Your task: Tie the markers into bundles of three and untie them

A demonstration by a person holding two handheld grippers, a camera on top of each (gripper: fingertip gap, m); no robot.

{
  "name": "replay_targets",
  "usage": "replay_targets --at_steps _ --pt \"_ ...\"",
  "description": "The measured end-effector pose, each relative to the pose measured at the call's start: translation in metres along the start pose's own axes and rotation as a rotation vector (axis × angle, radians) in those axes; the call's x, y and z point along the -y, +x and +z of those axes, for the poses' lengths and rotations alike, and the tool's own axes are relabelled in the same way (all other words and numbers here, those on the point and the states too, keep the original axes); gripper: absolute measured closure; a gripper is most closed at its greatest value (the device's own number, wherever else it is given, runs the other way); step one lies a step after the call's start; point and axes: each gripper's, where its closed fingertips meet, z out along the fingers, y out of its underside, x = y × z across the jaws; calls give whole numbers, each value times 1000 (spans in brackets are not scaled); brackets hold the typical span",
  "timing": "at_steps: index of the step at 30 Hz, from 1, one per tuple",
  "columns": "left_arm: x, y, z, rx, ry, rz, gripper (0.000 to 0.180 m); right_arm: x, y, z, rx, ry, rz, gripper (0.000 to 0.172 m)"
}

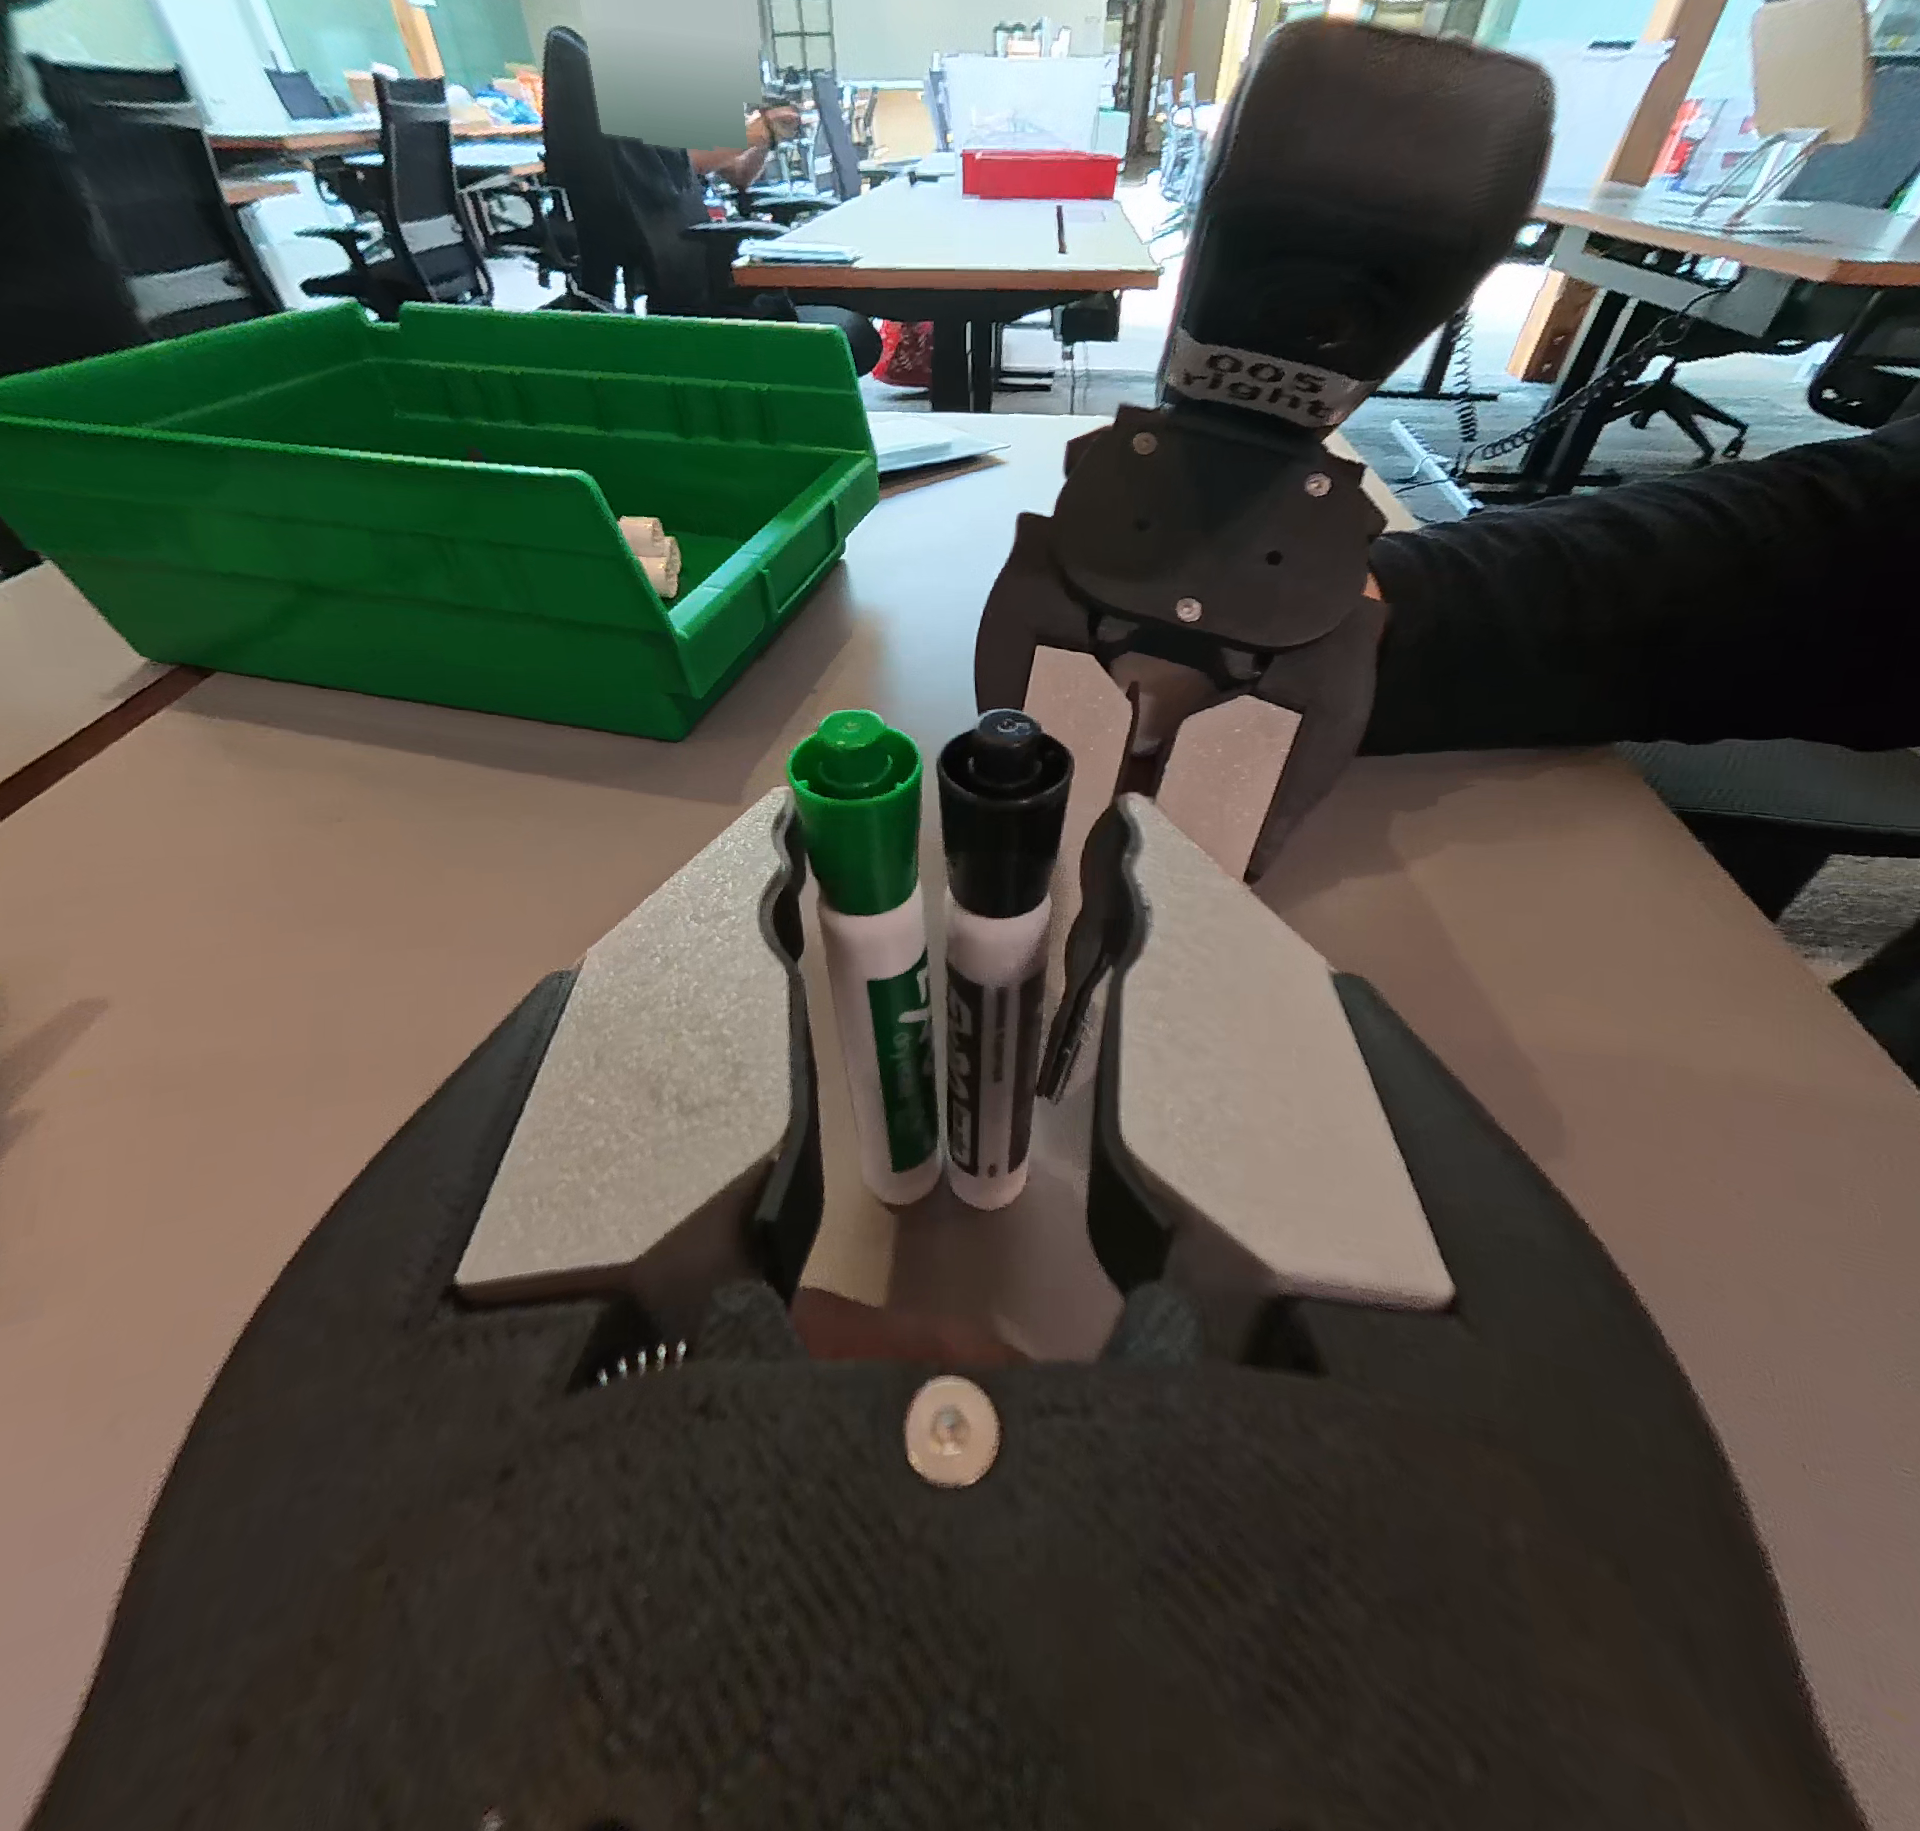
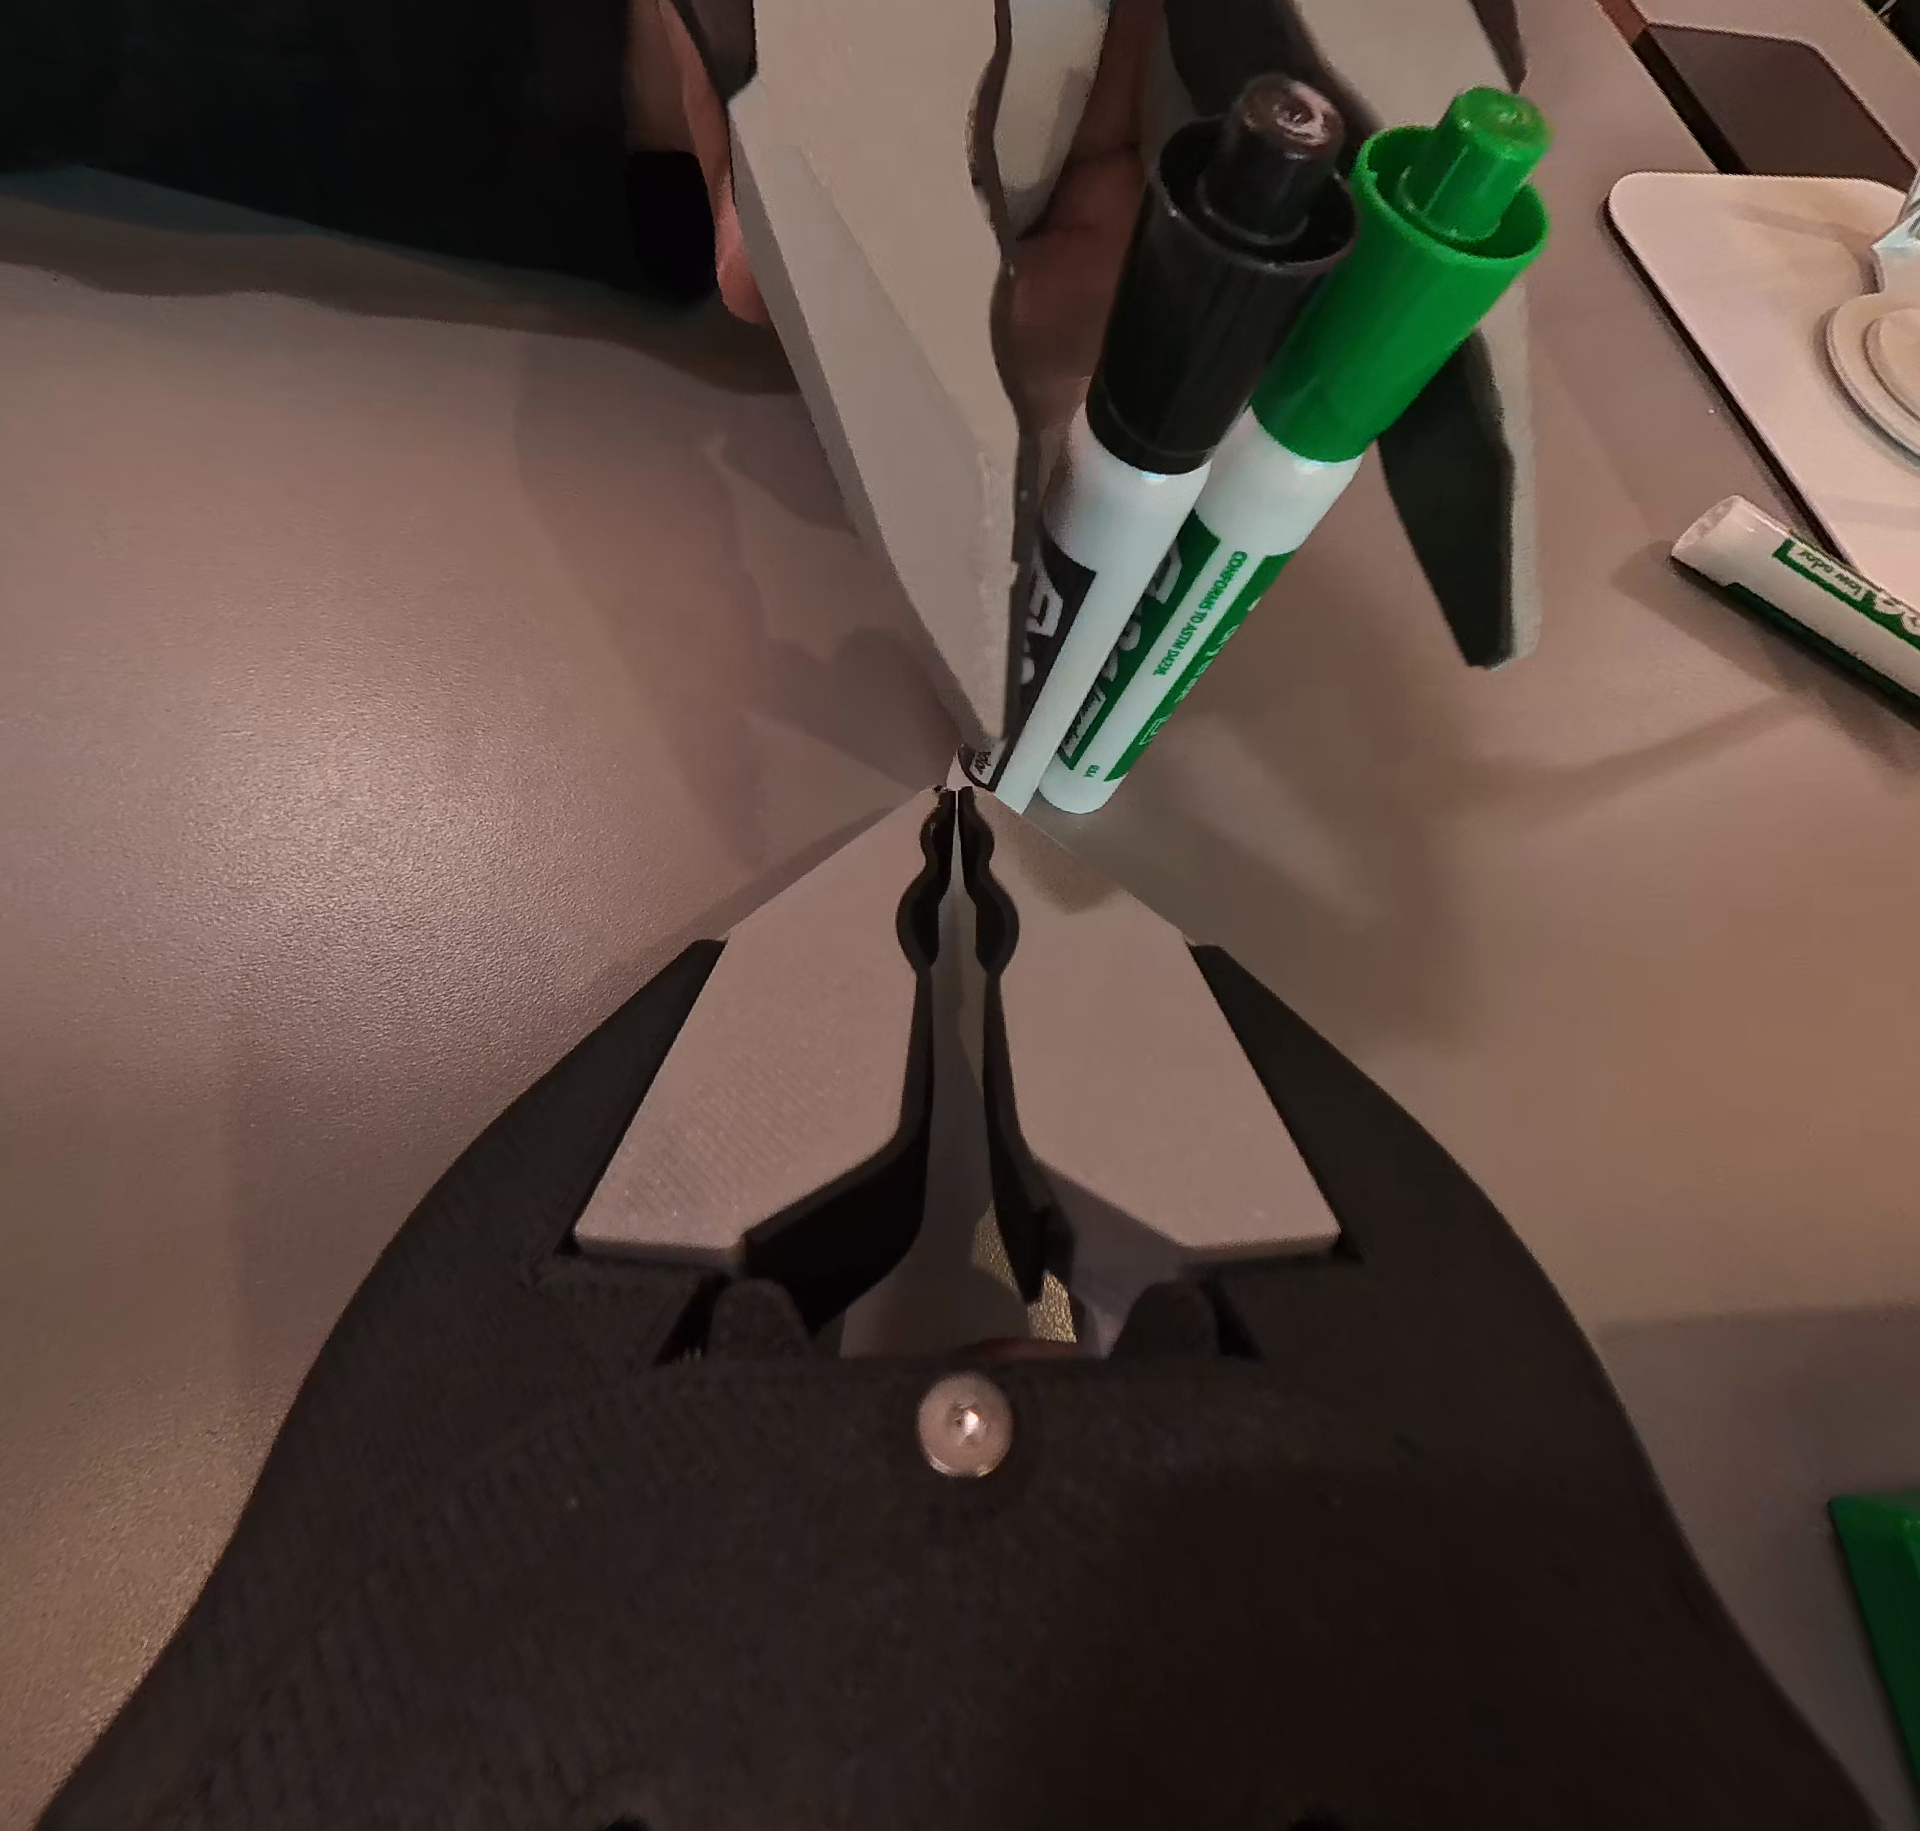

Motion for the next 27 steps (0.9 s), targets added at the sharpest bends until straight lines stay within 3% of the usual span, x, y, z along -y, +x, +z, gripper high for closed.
replay_targets --at_steps 12,27 --pt "4 5 -9 -156 36 -34 120 0 -1 0 6 -3 -3 172" --pt "9 5 -8 -198 72 -29 118 0 -1 0 6 -3 -5 172"
